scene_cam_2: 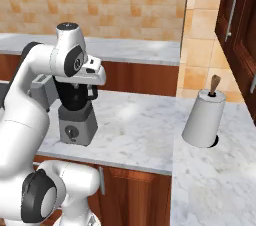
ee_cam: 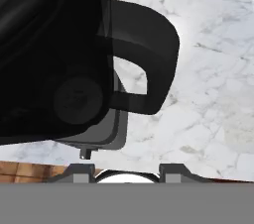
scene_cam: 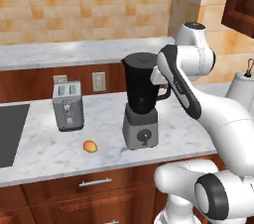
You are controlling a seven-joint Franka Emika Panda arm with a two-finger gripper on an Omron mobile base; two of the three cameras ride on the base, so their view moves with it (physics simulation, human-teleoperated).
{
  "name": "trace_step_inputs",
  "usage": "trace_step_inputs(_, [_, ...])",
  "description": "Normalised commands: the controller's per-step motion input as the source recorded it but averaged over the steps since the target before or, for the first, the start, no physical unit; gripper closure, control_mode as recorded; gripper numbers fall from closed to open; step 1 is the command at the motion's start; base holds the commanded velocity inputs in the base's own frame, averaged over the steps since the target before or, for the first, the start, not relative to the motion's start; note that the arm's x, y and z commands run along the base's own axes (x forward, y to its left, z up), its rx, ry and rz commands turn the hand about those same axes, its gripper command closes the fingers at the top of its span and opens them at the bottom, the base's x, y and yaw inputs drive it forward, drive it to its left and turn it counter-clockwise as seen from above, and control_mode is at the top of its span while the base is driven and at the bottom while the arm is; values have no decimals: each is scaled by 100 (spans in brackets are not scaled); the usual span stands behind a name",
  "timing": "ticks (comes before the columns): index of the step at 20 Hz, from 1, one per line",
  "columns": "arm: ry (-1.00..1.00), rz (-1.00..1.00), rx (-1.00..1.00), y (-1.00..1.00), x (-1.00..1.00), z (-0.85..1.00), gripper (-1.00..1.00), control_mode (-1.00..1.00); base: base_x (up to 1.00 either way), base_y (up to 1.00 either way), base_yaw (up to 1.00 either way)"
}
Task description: Open the blender lid, put the mango in the blender, close the lid, and start the blender.
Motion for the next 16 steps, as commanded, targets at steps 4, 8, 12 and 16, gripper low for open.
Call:
trace_step_inputs(4, [0,0,0,0,0,0,-100,100,-3,0,0])
trace_step_inputs(8, [0,0,0,0,0,0,-100,100,-30,39,0])
trace_step_inputs(12, [0,0,0,0,0,0,-100,100,-48,72,0])
trace_step_inputs(16, [0,0,0,0,0,0,-100,100,-26,77,0])
